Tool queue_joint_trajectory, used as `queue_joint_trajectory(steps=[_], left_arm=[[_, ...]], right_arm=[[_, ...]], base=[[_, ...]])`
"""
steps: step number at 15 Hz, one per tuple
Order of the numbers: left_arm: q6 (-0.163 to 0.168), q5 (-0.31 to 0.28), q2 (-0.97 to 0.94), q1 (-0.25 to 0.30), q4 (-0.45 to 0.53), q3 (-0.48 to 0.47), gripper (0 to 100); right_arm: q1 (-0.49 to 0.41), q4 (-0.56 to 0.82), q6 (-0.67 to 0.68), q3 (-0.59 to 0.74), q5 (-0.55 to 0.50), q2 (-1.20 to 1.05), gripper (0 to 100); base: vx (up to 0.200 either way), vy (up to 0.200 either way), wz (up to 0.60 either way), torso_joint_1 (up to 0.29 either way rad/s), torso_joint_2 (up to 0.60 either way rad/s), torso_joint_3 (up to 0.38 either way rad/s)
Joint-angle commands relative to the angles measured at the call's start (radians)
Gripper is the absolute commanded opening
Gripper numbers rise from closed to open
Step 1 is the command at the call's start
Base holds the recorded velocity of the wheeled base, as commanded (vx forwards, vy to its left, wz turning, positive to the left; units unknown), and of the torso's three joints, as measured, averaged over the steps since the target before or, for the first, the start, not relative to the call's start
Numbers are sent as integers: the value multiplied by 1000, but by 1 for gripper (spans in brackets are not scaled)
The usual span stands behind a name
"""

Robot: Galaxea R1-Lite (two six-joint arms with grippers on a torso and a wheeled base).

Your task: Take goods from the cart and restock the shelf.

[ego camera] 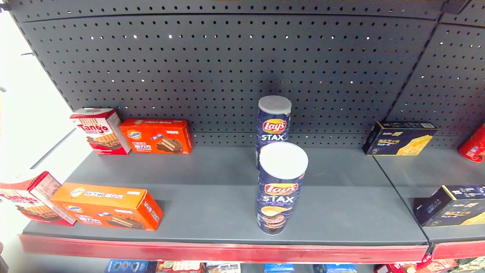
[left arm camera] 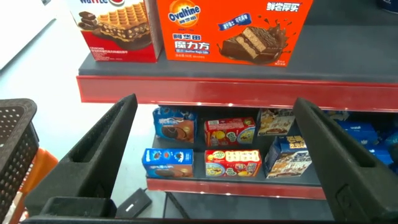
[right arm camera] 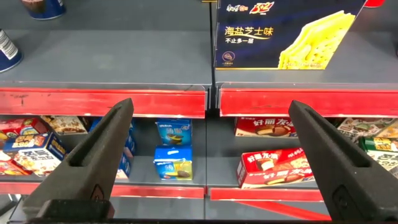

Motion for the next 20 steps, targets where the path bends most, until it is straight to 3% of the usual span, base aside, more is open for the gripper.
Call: queue_joint_trajectory(steps=[1,12,15,20], left_arm=[[5,-2,1,-1,0,1,100],[-3,5,1,-1,0,-1,100],[-4,2,1,-1,0,-1,100],[-4,2,1,1,0,-1,100]], right_arm=[[0,0,0,0,0,3,100],[0,0,0,0,0,3,100],[0,0,0,0,0,3,100],[0,0,0,0,0,3,100]], base=[[0,0,0,0,0,0],[0,-18,0,0,-1,0],[-200,0,0,12,4,2],[0,0,0,0,0,0]])
